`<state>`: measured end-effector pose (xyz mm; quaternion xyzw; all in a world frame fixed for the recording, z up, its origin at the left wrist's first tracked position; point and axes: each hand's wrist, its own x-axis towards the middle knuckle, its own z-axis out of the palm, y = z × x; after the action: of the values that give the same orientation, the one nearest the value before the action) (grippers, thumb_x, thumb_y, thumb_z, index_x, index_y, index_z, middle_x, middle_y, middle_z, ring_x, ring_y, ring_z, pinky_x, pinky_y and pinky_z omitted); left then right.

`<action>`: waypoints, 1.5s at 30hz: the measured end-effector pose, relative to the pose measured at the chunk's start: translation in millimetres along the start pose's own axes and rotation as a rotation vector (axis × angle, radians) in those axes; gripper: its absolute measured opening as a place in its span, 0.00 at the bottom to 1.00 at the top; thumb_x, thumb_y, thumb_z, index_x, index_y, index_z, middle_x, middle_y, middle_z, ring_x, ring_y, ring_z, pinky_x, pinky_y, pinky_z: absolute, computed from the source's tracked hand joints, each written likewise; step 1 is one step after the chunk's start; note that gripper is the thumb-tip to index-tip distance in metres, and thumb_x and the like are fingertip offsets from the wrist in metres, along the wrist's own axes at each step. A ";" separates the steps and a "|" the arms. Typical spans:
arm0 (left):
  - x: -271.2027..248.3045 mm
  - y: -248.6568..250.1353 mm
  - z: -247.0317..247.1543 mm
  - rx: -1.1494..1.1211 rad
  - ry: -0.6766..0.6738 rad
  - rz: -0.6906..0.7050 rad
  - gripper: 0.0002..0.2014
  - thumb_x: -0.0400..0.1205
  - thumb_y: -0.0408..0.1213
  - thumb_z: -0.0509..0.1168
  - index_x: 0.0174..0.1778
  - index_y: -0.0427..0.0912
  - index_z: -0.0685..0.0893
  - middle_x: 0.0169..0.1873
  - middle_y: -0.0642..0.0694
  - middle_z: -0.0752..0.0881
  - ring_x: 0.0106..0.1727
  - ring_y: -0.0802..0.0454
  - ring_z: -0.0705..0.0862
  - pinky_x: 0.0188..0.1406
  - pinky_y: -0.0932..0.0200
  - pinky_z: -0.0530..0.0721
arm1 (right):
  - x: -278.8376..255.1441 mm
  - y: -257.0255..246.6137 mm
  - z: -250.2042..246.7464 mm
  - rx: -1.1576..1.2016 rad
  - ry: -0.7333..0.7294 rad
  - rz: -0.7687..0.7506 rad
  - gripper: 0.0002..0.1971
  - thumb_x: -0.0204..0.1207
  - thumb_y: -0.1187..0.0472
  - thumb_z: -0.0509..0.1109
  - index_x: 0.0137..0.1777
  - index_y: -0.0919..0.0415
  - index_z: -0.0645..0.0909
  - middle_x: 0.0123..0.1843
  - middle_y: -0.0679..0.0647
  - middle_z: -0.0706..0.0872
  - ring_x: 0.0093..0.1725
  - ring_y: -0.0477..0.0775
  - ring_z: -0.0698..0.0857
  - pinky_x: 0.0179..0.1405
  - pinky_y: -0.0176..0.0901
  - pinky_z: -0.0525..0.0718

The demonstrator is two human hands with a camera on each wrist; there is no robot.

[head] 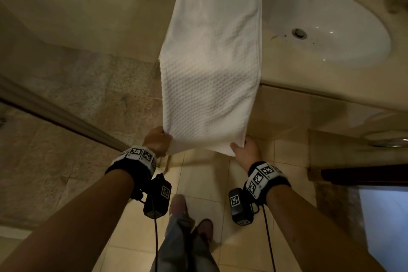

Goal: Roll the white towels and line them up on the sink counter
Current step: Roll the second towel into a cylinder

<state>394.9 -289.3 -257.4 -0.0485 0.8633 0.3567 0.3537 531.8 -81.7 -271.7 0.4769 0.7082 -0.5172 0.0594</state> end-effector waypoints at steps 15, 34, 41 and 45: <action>-66.1 27.9 -55.6 -0.569 -0.039 0.048 0.07 0.79 0.29 0.70 0.37 0.38 0.80 0.42 0.37 0.83 0.36 0.45 0.86 0.28 0.56 0.90 | -58.4 -36.8 -47.6 0.361 -0.062 -0.099 0.04 0.78 0.72 0.69 0.47 0.64 0.80 0.54 0.56 0.81 0.42 0.48 0.85 0.35 0.35 0.88; -60.1 38.0 -68.3 -0.559 -0.091 -0.032 0.07 0.83 0.36 0.66 0.46 0.37 0.75 0.48 0.38 0.84 0.49 0.41 0.87 0.40 0.43 0.90 | -62.0 -61.9 -43.2 0.422 -0.064 0.111 0.10 0.81 0.61 0.69 0.60 0.62 0.76 0.60 0.58 0.82 0.61 0.60 0.83 0.59 0.58 0.85; -48.1 43.8 -60.8 -0.651 0.072 -0.003 0.16 0.75 0.21 0.70 0.45 0.41 0.70 0.53 0.38 0.77 0.50 0.36 0.84 0.41 0.32 0.88 | -52.5 -74.7 -34.6 0.422 0.192 0.008 0.22 0.72 0.70 0.77 0.58 0.59 0.68 0.50 0.52 0.78 0.43 0.54 0.86 0.39 0.44 0.89; -45.9 44.1 -61.4 -0.630 -0.007 0.074 0.12 0.77 0.21 0.68 0.35 0.42 0.78 0.48 0.43 0.83 0.51 0.42 0.84 0.35 0.45 0.91 | -51.1 -73.5 -34.1 0.301 0.225 -0.096 0.12 0.73 0.67 0.77 0.48 0.62 0.75 0.42 0.49 0.79 0.26 0.48 0.82 0.20 0.27 0.79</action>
<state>378.9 -304.3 -171.8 -0.1231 0.7105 0.6192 0.3110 519.2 -87.0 -176.9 0.5007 0.6471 -0.5630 -0.1168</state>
